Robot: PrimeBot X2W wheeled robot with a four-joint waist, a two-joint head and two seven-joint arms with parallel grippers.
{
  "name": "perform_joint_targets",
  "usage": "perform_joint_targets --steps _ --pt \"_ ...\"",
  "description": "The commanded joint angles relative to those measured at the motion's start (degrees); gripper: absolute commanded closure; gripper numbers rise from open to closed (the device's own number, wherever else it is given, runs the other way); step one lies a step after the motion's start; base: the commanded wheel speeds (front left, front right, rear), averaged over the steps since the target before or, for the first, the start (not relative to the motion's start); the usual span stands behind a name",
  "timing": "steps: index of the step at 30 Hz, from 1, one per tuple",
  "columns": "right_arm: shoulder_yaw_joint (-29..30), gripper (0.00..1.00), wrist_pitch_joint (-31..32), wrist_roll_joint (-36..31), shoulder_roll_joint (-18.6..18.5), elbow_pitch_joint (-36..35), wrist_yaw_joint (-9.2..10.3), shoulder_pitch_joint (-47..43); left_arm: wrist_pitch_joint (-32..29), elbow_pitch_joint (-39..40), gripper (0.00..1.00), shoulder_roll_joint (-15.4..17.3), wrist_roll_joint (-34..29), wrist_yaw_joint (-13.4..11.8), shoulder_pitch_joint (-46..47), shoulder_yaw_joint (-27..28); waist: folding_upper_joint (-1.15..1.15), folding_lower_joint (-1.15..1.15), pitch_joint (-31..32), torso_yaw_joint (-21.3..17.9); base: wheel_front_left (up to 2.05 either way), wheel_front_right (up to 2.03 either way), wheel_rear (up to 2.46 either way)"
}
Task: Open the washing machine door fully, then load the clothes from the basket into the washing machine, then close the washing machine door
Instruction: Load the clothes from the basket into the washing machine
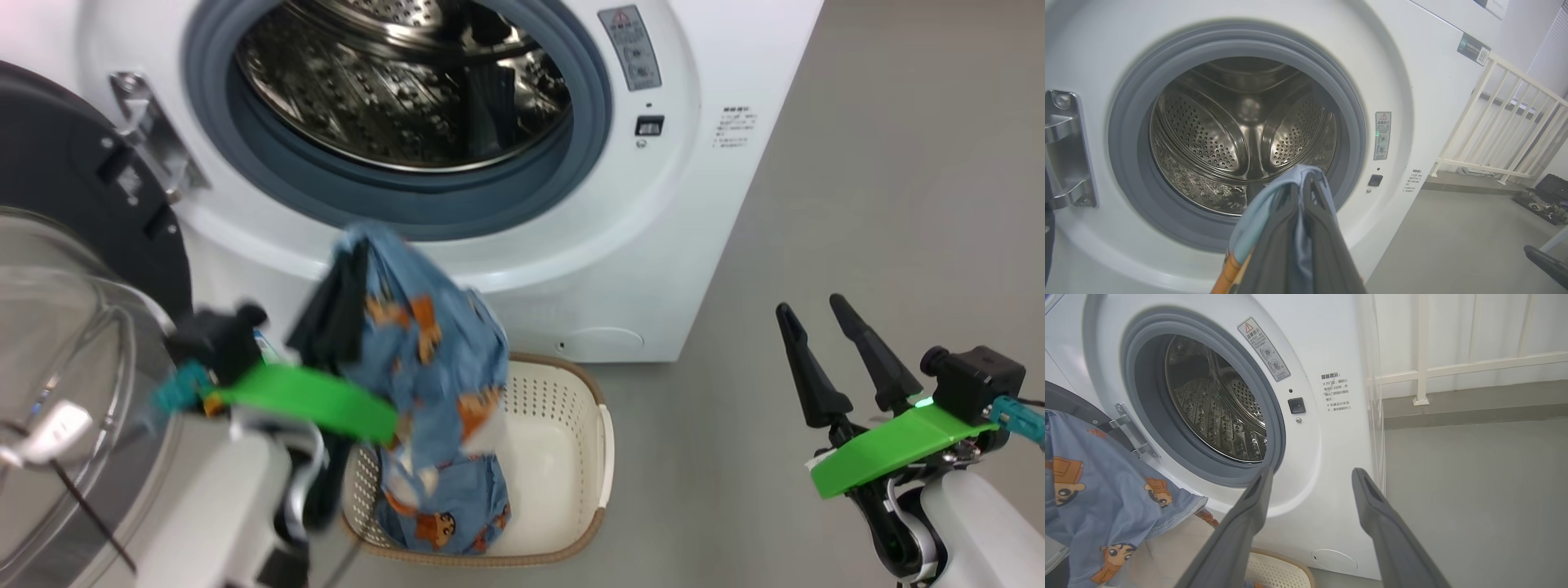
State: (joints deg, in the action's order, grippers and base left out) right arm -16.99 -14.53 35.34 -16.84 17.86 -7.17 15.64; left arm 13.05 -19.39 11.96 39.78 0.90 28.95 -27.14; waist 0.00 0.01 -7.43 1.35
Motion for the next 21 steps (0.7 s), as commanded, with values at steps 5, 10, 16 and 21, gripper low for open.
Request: perform_joint_targets --steps 5,10,16,21 --pt "-1.26 0.0 -0.47 -0.22 -1.09 -1.97 -0.32 2.36 0.52 -2.55 1.0 0.9 -0.25 0.66 10.63 3.52 0.0 0.0 -3.94 -2.25 0.0 0.0 0.0" --pt "-1.68 0.0 -0.47 -0.55 -0.74 -2.83 -0.32 4.13 -0.05 -10.03 1.0 0.72 -1.14 2.11 18.62 3.16 0.0 0.0 -8.06 -4.58 0.0 0.0 0.0" --pt "-2.19 0.0 -0.47 -1.08 0.43 -4.1 -0.32 7.01 0.58 -20.87 1.0 0.84 -2.25 3.48 28.33 3.48 0.0 0.0 -14.92 -7.96 0.0 0.0 0.0" --pt "-1.88 0.0 -0.47 -1.66 1.39 -5.03 -0.32 8.78 0.93 -29.13 1.0 1.15 -3.15 4.77 36.06 2.98 0.0 0.0 -20.77 -10.5 0.0 0.0 0.0"
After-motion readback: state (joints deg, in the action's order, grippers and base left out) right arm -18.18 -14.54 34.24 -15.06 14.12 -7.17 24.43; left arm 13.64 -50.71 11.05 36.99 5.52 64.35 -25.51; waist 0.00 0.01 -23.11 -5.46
